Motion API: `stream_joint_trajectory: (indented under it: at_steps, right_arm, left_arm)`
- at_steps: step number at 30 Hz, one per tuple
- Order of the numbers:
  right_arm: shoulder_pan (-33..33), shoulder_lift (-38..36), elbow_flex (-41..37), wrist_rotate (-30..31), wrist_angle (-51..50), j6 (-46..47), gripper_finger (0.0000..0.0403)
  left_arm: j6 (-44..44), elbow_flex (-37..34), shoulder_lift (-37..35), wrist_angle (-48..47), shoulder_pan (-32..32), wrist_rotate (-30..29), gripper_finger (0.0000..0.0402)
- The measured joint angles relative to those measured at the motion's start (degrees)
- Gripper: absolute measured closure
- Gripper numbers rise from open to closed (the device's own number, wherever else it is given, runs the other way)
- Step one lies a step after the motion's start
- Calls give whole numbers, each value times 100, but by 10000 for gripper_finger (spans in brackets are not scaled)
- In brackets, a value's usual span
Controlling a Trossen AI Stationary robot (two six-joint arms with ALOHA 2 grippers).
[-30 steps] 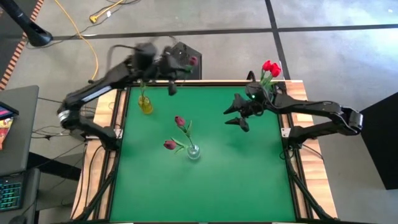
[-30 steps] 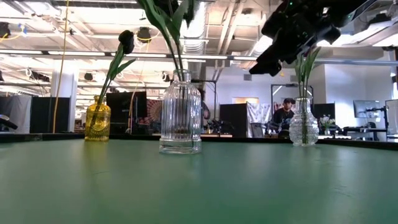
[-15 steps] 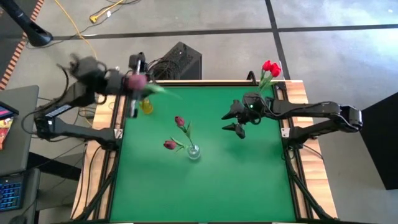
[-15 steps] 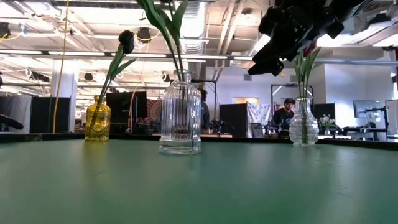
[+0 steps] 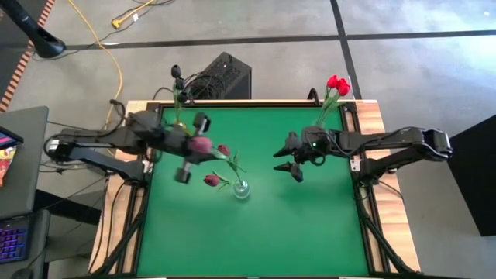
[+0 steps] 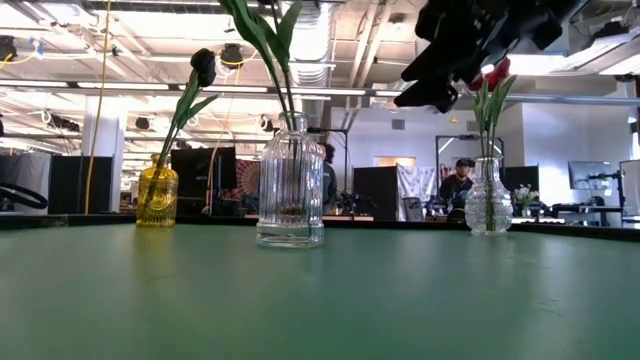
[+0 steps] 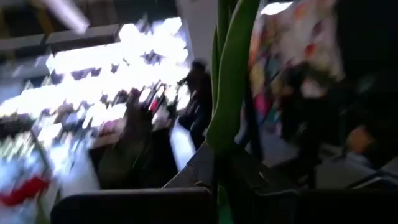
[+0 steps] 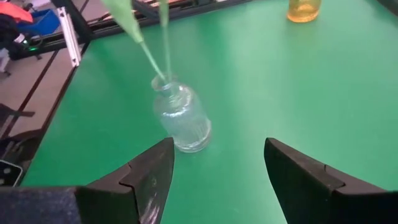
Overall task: Sort flowers into vase by color
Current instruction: Put the dark red tulip into the bottom transparent vase
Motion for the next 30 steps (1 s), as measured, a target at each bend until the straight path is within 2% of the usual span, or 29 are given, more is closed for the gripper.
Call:
stream_joint_trajectory:
  at_steps: [3, 6, 10, 20, 30]
  right_arm:
    - [229, 0, 0, 177, -2, 9, 127]
    - [429, 0, 0, 357, -28, 13, 127]
    - [642, 0, 0, 544, -82, 13, 127]
    - [898, 0, 0, 552, -90, -54, 127]
    - [897, 0, 0, 554, -120, -225, 127]
  left_arm:
    - [-55, -5, 245, -273, -70, -468, 401]
    - [-68, -5, 536, -365, -79, -631, 401]
    - [-93, -3, 738, -427, -30, -649, 401]
    - [-204, 1, 815, -1096, -13, -631, 401]
    - [-312, 1, 838, -1038, -31, -597, 401]
